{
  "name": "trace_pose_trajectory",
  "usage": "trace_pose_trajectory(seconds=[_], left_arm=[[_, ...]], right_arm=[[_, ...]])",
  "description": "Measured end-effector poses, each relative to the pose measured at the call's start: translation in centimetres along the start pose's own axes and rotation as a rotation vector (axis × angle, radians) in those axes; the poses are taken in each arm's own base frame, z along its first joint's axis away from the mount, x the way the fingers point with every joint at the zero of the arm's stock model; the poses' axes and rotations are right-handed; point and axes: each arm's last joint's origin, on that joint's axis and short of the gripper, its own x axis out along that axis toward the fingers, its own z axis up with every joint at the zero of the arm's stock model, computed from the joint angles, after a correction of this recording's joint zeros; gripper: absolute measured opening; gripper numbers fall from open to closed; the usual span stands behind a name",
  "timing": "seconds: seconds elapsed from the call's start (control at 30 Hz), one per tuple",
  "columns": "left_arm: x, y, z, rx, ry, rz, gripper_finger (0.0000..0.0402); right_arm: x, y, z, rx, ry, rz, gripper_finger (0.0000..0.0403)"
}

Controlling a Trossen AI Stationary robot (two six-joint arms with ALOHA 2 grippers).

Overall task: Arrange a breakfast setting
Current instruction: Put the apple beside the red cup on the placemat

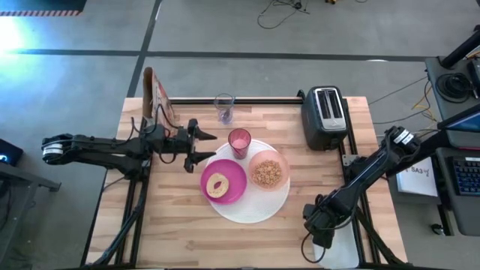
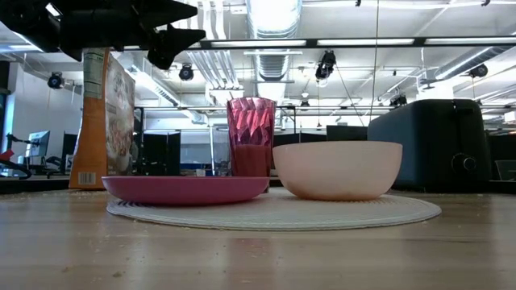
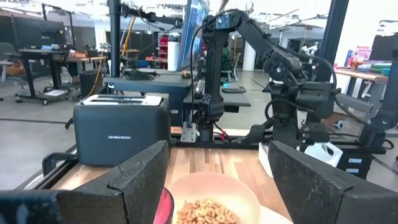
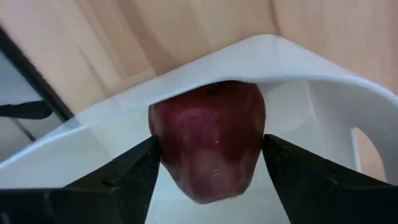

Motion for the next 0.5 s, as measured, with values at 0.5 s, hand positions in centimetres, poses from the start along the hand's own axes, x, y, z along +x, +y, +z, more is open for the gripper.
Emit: trace_pose_trajectory(seconds=[0.5], left_arm=[[0.0,0.0,0.3,0.005,-0.032,0.013,0.0261]], right_arm=[[0.9,0.0,0.5,-0.082,-0.025,-0.051,0.0279]])
